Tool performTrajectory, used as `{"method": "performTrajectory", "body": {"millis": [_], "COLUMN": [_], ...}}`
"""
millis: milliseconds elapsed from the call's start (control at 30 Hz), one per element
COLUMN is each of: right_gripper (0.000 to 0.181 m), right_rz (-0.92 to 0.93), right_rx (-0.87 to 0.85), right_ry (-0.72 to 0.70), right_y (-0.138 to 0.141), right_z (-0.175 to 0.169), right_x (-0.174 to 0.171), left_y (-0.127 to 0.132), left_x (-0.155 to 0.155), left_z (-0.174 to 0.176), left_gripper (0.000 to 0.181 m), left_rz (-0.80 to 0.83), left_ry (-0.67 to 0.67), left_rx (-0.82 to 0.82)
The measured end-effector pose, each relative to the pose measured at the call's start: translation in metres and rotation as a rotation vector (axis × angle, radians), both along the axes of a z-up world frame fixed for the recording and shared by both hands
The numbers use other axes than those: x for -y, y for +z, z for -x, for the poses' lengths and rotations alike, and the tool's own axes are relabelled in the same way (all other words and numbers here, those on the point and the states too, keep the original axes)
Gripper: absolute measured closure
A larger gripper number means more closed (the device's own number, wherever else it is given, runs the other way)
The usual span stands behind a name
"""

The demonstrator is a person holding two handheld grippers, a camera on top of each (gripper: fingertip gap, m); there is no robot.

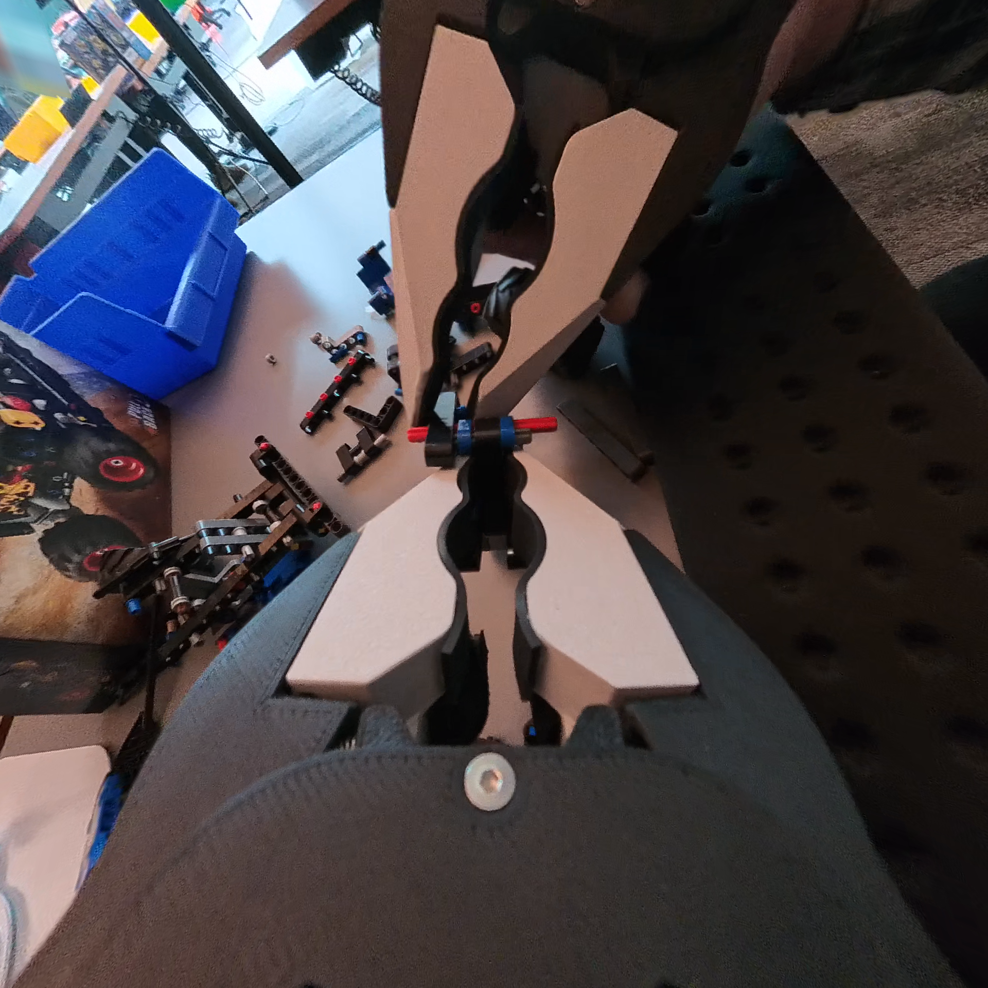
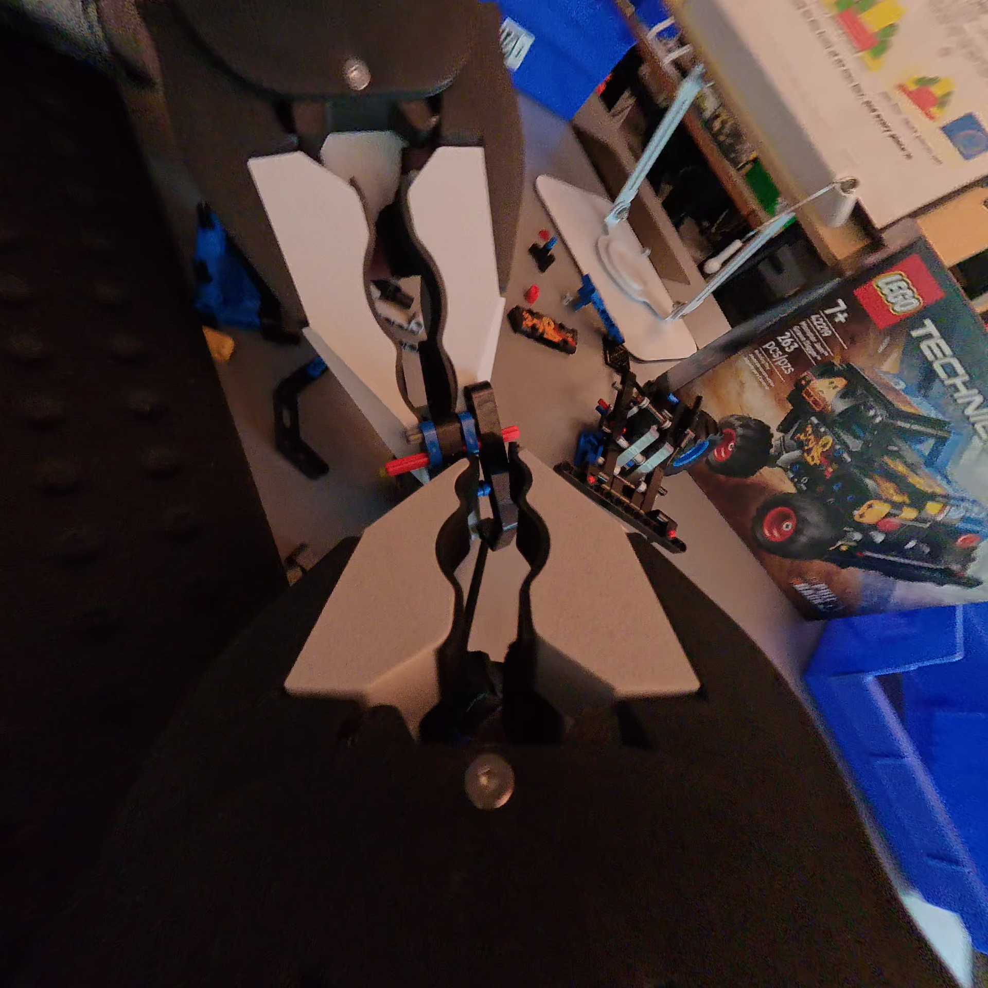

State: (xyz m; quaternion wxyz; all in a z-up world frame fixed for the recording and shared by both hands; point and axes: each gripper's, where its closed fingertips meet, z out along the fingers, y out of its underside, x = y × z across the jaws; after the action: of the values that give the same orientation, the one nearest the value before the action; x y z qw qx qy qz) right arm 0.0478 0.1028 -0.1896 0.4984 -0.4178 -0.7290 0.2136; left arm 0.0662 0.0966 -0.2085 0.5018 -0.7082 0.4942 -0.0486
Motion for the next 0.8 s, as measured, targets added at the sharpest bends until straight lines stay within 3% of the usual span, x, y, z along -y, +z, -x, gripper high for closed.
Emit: {"method": "performTrajectory", "body": {"millis": [133, 300, 800], "right_gripper": [0.175, 0.177, 0.181], "right_rz": [-0.109, 0.141, 0.529], "right_rx": [0.036, 0.028, -0.028], "right_ry": [0.001, -0.009, -0.112], "right_y": [0.007, 0.002, 0.002], "right_z": [0.001, 0.003, 0.014], "right_x": [-0.003, -0.002, -0.014], "left_y": [0.006, 0.000, -0.002], "left_x": [-0.003, -0.002, -0.013], "left_z": [-0.002, -0.002, 0.008], "left_gripper": [0.175, 0.175, 0.173], "left_rz": [0.002, 0.023, -0.067], "left_ry": [0.025, 0.031, 0.133], "left_rx": [0.059, 0.016, -0.120]}}
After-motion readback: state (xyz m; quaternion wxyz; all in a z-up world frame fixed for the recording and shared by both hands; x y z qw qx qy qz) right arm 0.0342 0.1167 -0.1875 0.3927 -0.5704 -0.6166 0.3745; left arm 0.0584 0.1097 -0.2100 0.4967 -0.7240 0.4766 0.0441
